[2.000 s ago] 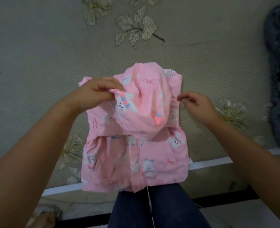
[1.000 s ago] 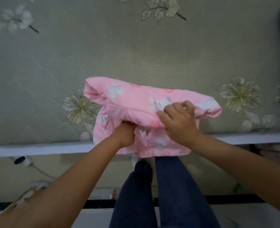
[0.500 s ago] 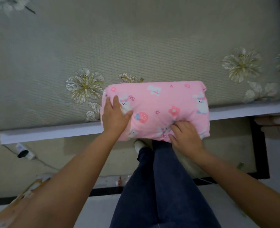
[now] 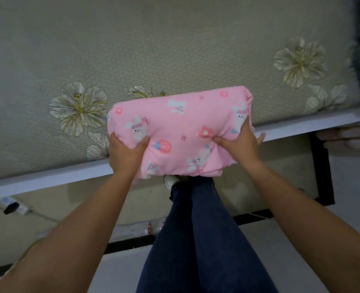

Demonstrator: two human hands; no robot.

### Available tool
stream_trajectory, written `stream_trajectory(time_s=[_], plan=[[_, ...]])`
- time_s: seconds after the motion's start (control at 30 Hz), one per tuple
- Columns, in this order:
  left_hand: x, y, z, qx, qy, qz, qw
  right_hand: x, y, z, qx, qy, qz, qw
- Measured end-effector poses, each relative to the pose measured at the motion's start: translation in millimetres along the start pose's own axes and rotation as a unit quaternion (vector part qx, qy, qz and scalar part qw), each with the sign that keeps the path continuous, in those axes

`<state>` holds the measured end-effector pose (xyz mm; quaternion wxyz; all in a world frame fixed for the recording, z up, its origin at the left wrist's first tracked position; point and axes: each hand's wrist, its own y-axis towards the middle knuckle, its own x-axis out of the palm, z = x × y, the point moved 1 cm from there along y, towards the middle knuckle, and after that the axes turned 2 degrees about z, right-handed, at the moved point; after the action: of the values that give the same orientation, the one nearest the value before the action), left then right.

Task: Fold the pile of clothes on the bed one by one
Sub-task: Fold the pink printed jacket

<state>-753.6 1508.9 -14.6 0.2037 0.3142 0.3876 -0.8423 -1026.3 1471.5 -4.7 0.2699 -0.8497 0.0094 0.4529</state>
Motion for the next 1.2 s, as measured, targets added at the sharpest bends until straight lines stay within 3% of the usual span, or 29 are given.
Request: stream_trajectory(time_s=[0.23,0.3,0.37,0.4,0.47,0.53,0.57,0.63,0.7,0.97,1.07,1.2], plan=[[-0.5,61.1,78.2,0.148,-0.023,0.091,0.985,-14.2,98.0,-64.2,-0.104,-0.079,0.075,0.989],[1.0,88.5,106.0,0.183,0.020,0.116,0.976,-16.8,124.3,-88.1,-0.138,-0.127,0.114,0.976],[5.3,103.3,126.7,0.199,0.117,0.168,0.958,-13.5,134.8,-111.4,-0.241,-0.178,0.174,0.938],[7.6,102.6,136.0,0.244,0.159,0.186,0.938,-9.4,132.2,-121.8,-0.316,-0.196,0.206,0.905],[14.9,89.6,148.0,0.430,0.169,0.158,0.873,-0.6,116.5,-129.2,-0.444,-0.200,0.245,0.838],[24.1,75.0,141.8,0.580,0.159,0.102,0.793,4.1,101.5,-119.0,-0.481,-0.200,0.217,0.826],[25.6,69.2,136.5,0.603,0.188,0.077,0.771,5.1,95.3,-110.0,-0.490,-0.205,0.185,0.827],[29.8,65.7,122.1,0.540,0.312,-0.028,0.781,5.4,85.4,-90.8,-0.497,-0.266,0.098,0.820],[33.6,69.8,109.2,0.478,0.422,-0.087,0.766,4.8,84.6,-81.5,-0.482,-0.364,0.013,0.797],[44.6,101.5,140.2,0.445,0.453,-0.064,0.770,18.5,123.9,-121.8,-0.393,-0.425,-0.073,0.812],[41.6,113.8,152.6,0.443,0.458,-0.067,0.768,20.5,137.2,-128.1,-0.471,-0.421,0.050,0.774],[42.1,125.7,157.8,0.454,0.404,-0.050,0.793,25.8,155.7,-134.1,-0.524,-0.375,0.142,0.751]])
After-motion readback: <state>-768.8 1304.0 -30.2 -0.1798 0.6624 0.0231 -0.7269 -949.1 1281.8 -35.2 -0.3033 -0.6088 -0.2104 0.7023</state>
